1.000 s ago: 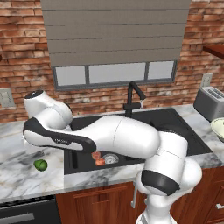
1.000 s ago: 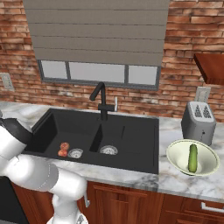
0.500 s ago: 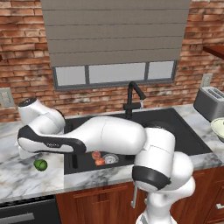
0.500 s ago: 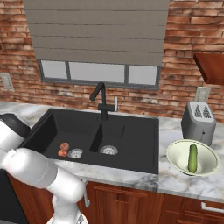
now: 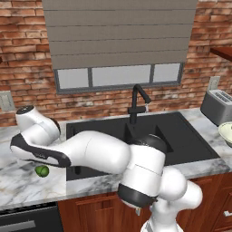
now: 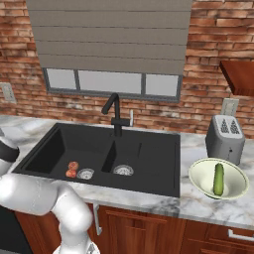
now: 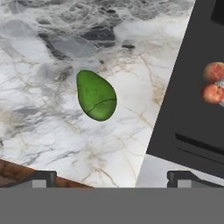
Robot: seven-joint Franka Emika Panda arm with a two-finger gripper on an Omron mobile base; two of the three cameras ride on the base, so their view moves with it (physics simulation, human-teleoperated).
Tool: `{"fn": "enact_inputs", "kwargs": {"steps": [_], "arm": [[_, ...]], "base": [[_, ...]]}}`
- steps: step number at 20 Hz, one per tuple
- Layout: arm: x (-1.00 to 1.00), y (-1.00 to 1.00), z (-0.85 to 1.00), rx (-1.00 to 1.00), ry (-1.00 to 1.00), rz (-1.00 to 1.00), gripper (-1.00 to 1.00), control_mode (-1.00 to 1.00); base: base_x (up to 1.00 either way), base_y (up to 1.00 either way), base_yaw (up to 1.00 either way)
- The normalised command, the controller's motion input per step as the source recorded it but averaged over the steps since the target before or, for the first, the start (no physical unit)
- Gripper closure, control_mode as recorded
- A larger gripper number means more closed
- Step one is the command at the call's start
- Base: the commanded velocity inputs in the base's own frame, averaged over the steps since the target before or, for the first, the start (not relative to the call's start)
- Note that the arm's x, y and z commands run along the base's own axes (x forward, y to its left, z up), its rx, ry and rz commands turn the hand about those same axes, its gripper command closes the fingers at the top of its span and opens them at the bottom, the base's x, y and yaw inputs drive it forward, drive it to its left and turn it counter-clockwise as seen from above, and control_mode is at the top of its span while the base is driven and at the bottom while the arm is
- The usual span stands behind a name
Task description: There is a mixed pile of frozen fruits and vegetables on the counter. Locate all the frozen vegetables and place the items in a bowl on the counter. Take all the frozen fruits and defrost them in a running sink.
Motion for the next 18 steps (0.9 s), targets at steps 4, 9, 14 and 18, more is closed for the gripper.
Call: {"fn": "enact_inputs", "kwargs": {"steps": [4, 9, 14, 18], "arm": [[0.23, 0.23, -0.20, 0.00, 0.00, 0.00, -1.00, -1.00], [0.20, 0.12, -0.23, -0.01, 0.00, 0.00, -1.00, -1.00], [0.09, 0.00, -0.27, -0.01, 0.00, 0.01, -1.00, -1.00], [0.05, 0.02, -0.25, 0.00, 0.00, 0.02, -1.00, -1.00]], "base": [[0.00, 0.00, 0.00], [0.00, 0.00, 0.00], [0.00, 0.00, 0.00], [0.00, 0.00, 0.00]]}}
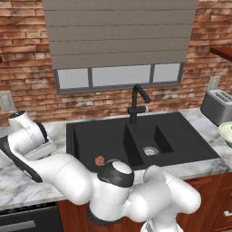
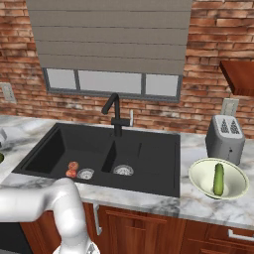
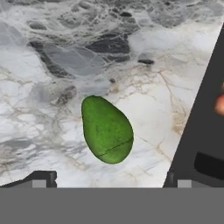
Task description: There is a mixed pile of frozen fruits and vegetables on the counter. Locate all the frozen vegetables and place the items in a bowl on the counter. Take all the frozen fruits and defrost them in a running sink.
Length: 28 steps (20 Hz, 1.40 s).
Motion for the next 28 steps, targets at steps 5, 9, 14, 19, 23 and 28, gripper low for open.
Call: {"fn": "enact_inputs", "kwargs": {"steps": [5, 9, 14, 19, 23, 28], "arm": [[0.01, 0.01, -0.16, 0.00, 0.00, 0.01, -1.00, -1.00], [0.00, 0.00, -0.17, 0.00, 0.00, 0.00, -1.00, -1.00], [0.00, 0.00, -0.17, 0.00, 0.00, 0.00, -1.00, -1.00], [0.00, 0.00, -0.16, 0.00, 0.00, 0.00, -1.00, -1.00], [0.00, 0.00, -0.17, 0.00, 0.00, 0.00, -1.00, -1.00], [0.00, 0.00, -0.14, -0.01, 0.00, 0.00, -1.00, -1.00]], "base": [[0.00, 0.00, 0.00], [0.00, 0.00, 0.00], [0.00, 0.00, 0.00], [0.00, 0.00, 0.00], [0.00, 0.00, 0.00], [0.00, 0.00, 0.00]]}}
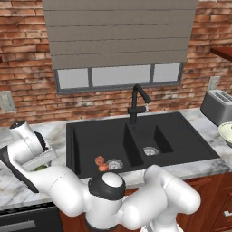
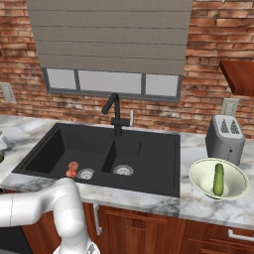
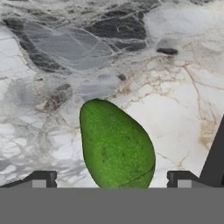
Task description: There is a mixed pile of frozen fruits and vegetables on the counter. Locate all the frozen vegetables and place the items in a bowl on the counter. Take all the frozen fruits and defrost them in a running sink.
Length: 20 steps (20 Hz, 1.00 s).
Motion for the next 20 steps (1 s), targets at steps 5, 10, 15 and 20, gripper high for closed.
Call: {"fn": "enact_inputs", "kwargs": {"steps": [5, 10, 15, 20], "arm": [[0.00, 0.00, -0.14, -0.03, 0.00, 0.00, -1.00, -1.00], [0.01, -0.05, -0.16, -0.04, 0.00, 0.00, -1.00, -1.00], [0.03, -0.03, 0.00, 0.00, 0.00, 0.00, -1.00, -1.00], [0.15, 0.00, -0.01, 0.00, 0.00, 0.00, 1.00, -1.00]], "base": [[0.00, 0.00, 0.00], [0.00, 0.00, 0.00], [0.00, 0.00, 0.00], [0.00, 0.00, 0.00]]}}
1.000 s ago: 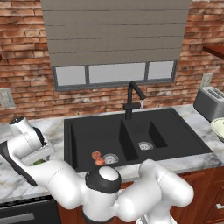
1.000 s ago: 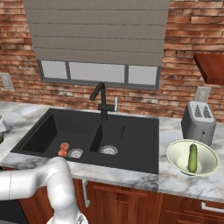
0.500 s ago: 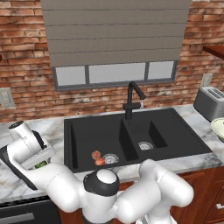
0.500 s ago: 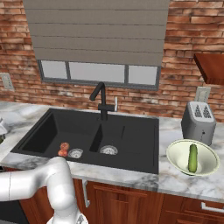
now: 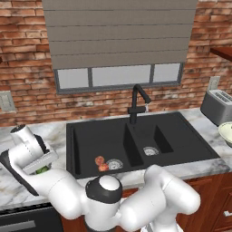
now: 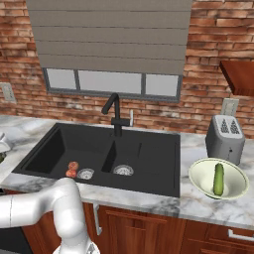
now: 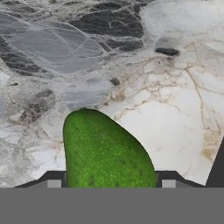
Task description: There is a mixed pile of frozen fruits and vegetables on the counter. Locate all the frozen vegetables and place the items in a bowl on the counter. Take all the frozen fruits and defrost them in a running sink.
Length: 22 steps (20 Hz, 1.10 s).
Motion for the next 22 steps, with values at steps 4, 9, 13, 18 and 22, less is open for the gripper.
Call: {"fn": "enact_inputs", "kwargs": {"steps": [4, 9, 13, 18, 22], "arm": [[0.10, 0.01, -0.07, 0.00, 0.00, 0.01, 1.00, -1.00], [-0.01, 0.00, -0.01, 0.00, 0.01, 0.00, 1.00, -1.00], [-0.09, -0.19, 0.36, 0.00, 0.00, 0.00, 1.00, -1.00], [-0.01, -0.32, 0.42, 0.00, 0.00, 0.00, 1.00, -1.00], [0.00, -0.42, 0.34, 0.00, 0.00, 0.00, 1.00, -1.00]], "base": [[0.00, 0.00, 0.00], [0.00, 0.00, 0.00], [0.00, 0.00, 0.00], [0.00, 0.00, 0.00], [0.00, 0.00, 0.00]]}}
